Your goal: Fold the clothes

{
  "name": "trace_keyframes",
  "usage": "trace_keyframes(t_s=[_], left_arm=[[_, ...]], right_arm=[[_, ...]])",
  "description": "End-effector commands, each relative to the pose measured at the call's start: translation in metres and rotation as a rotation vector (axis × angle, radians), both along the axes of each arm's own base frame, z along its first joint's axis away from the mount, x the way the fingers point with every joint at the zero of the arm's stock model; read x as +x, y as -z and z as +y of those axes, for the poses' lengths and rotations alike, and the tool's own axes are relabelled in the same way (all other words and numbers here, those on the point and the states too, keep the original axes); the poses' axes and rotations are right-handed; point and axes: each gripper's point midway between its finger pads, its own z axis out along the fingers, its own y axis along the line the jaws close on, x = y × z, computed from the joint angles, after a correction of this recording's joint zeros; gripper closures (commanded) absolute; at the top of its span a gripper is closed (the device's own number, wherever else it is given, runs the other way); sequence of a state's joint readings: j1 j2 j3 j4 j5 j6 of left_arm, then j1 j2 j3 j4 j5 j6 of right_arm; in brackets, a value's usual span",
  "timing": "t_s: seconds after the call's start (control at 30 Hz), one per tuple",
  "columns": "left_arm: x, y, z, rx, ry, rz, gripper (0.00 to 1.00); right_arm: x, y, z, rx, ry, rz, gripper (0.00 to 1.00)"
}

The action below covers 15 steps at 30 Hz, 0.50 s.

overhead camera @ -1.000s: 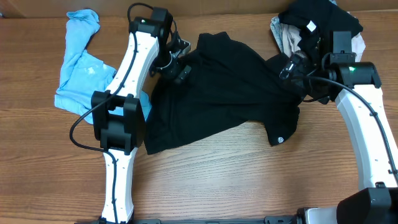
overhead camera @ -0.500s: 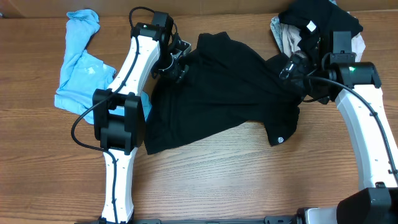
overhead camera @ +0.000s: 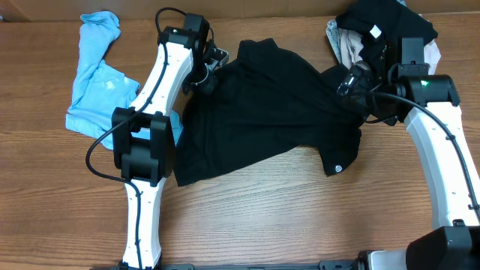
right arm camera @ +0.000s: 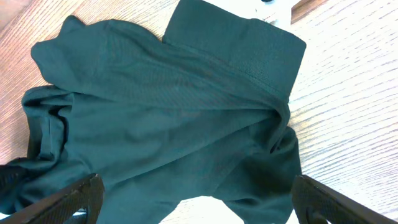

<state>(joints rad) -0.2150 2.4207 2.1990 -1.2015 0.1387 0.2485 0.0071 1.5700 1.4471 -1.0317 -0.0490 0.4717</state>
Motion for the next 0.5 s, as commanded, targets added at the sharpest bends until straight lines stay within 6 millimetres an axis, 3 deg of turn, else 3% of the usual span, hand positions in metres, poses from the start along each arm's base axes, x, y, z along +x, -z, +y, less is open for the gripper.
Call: trace_keyframes(t_s=[0.0,0.13,0.23,0.33,0.47], left_arm=[[0.033,-0.037,0.031,0.043,-0.138,-0.124,0.96],[0.070,-0.087,0.059,0.007,-0.224,-0.290,0.96],[0.093,-0.111,0.077,-0.005,-0.259,-0.399,0.96],[0.107,-0.117,0.091,-0.006,-0.282,-0.460,0.96],[0.123,-0.109,0.105,-0.003,-0.304,-0.515,0.96]], right_arm=[[0.003,-0.008,0.000,0.006,0.002,-0.024,0.00],[0.003,-0.008,0.000,0.006,0.003,-0.024,0.00],[0.003,-0.008,0.000,0.006,0.003,-0.025,0.00],[0.003,-0.008,0.000,0.006,0.003,-0.025,0.00],[0.003,-0.008,0.000,0.006,0.003,-0.025,0.00]])
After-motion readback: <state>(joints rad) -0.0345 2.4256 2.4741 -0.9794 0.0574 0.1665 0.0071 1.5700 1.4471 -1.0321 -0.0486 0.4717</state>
